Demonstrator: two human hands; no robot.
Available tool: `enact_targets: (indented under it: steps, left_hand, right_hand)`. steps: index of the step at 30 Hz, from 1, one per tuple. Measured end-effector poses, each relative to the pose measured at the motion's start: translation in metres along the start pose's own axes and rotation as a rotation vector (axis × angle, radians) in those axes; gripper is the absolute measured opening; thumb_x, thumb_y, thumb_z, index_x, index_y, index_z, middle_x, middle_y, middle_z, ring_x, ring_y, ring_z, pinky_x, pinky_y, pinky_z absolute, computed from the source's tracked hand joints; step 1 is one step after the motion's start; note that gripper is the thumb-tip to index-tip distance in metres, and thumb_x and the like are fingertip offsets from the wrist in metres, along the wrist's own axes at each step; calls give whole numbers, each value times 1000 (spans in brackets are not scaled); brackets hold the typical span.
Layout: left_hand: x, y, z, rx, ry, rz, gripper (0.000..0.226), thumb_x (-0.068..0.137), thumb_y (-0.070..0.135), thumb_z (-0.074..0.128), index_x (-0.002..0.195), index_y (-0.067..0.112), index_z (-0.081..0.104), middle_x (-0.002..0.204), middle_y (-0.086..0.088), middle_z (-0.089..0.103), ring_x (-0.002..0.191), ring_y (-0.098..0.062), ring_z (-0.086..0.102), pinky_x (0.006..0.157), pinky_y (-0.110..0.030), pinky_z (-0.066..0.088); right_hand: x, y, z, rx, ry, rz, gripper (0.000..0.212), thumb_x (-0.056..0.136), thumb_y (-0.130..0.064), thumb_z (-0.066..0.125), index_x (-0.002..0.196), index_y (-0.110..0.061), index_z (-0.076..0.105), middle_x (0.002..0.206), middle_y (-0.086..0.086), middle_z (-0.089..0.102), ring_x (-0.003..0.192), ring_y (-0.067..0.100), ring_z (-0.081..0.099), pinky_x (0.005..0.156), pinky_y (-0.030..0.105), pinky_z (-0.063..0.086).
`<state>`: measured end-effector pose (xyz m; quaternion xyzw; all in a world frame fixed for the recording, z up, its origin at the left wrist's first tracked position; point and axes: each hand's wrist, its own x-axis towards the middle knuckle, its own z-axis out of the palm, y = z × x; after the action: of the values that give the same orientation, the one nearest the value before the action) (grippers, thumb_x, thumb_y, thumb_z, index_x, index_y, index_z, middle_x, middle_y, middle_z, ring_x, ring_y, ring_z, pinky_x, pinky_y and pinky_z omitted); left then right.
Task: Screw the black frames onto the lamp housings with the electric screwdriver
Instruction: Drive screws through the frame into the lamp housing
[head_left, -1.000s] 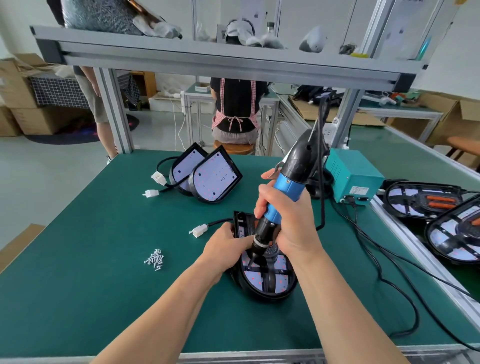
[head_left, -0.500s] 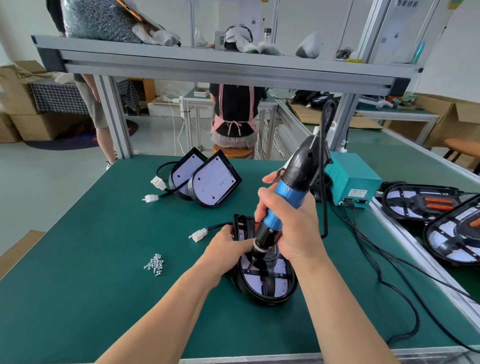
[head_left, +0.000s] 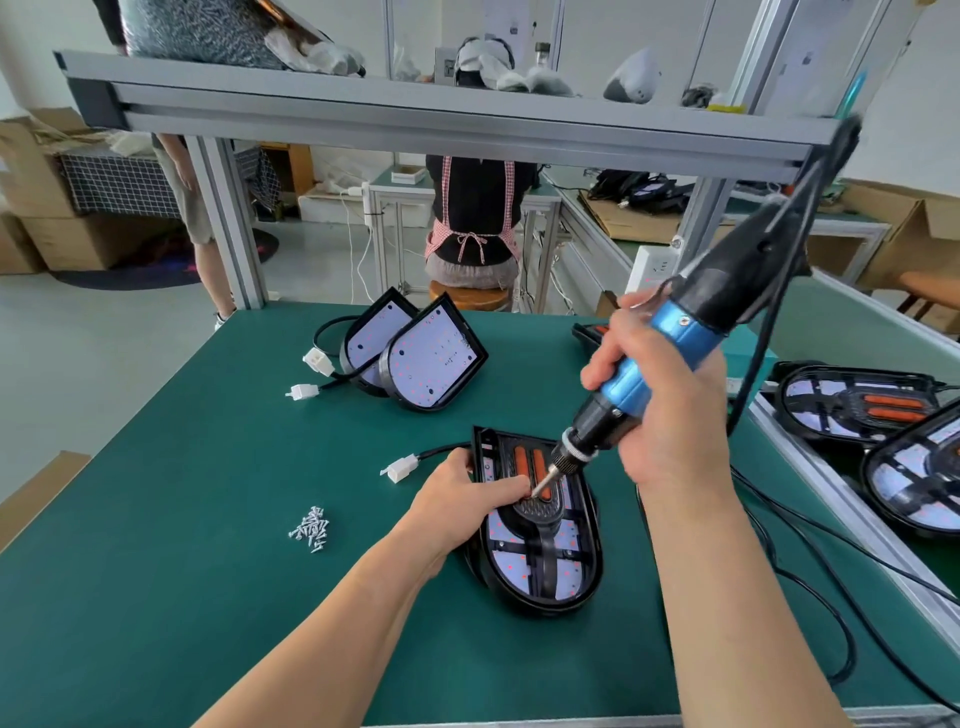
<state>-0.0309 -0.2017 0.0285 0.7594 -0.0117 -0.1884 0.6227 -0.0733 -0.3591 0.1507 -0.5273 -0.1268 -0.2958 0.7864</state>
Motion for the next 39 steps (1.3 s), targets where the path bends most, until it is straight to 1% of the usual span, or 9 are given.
enact_targets:
  steps: [6, 12, 17, 21, 25, 28, 30, 34, 39]
  left_hand:
    - [0, -1, 0, -15, -7, -1, 64, 52, 52, 84, 107, 28, 63, 99, 9, 77, 94, -15, 74, 95, -44, 56]
    - [-1, 1, 1, 2, 9, 1, 59, 55, 51, 83, 106, 29, 63, 101, 10, 76, 95, -14, 73, 96, -42, 55]
    - [-5, 2, 0, 25, 11, -10, 60, 58, 52, 83, 109, 28, 63, 103, 9, 76, 98, -15, 72, 97, -43, 55]
    - [-10, 3, -3, 110, 36, 12, 71, 55, 67, 76, 111, 25, 65, 107, 10, 74, 101, -14, 70, 97, -40, 54]
    - [-17, 6, -12, 337, 151, 45, 78, 67, 83, 57, 115, 21, 62, 99, 9, 68, 94, -12, 65, 76, -29, 49]
    - [-19, 6, -34, 436, 314, 114, 38, 90, 59, 55, 94, 23, 65, 80, 3, 68, 82, -22, 67, 73, -34, 54]
    - [-20, 3, -57, 548, 439, 126, 19, 94, 37, 58, 80, 25, 64, 72, 6, 66, 76, -24, 64, 67, -32, 52]
    - [-26, -3, -108, 710, 599, 34, 15, 86, 19, 63, 73, 26, 62, 80, 7, 66, 81, -24, 62, 70, -33, 53]
    - [-29, -6, -141, 773, 559, -135, 11, 83, 20, 69, 73, 22, 64, 86, 2, 68, 79, -22, 63, 65, -29, 50]
  right_hand:
    - [3, 41, -42, 437, 485, 378, 22, 96, -29, 65, 88, -12, 54, 69, -2, 54, 52, 6, 51, 52, 19, 47]
    - [-14, 78, -75, 738, 688, 524, 35, 89, -36, 75, 96, -8, 54, 83, 4, 59, 53, 10, 55, 49, 20, 51]
    - [-17, 90, -84, 751, 695, 583, 37, 89, -37, 74, 100, -10, 51, 85, 4, 58, 53, 10, 56, 52, 21, 52]
    - [-17, 95, -84, 737, 671, 600, 39, 88, -35, 75, 104, -10, 51, 89, 3, 57, 57, 9, 55, 54, 20, 53]
    - [-16, 96, -83, 719, 676, 585, 32, 90, -32, 74, 97, -11, 52, 89, 3, 58, 58, 9, 54, 53, 20, 52]
    - [-16, 96, -82, 707, 663, 583, 29, 92, -32, 72, 94, -12, 52, 86, 3, 58, 58, 8, 54, 54, 20, 52]
    - [-16, 95, -81, 702, 667, 582, 27, 92, -32, 71, 91, -12, 52, 84, 2, 58, 59, 8, 53, 52, 20, 52]
    - [-15, 96, -81, 706, 674, 579, 27, 92, -31, 72, 90, -13, 52, 83, 2, 58, 58, 8, 53, 52, 20, 52]
    - [-15, 98, -84, 686, 658, 579, 28, 93, -32, 70, 90, -11, 53, 79, 0, 57, 58, 7, 53, 50, 20, 51]
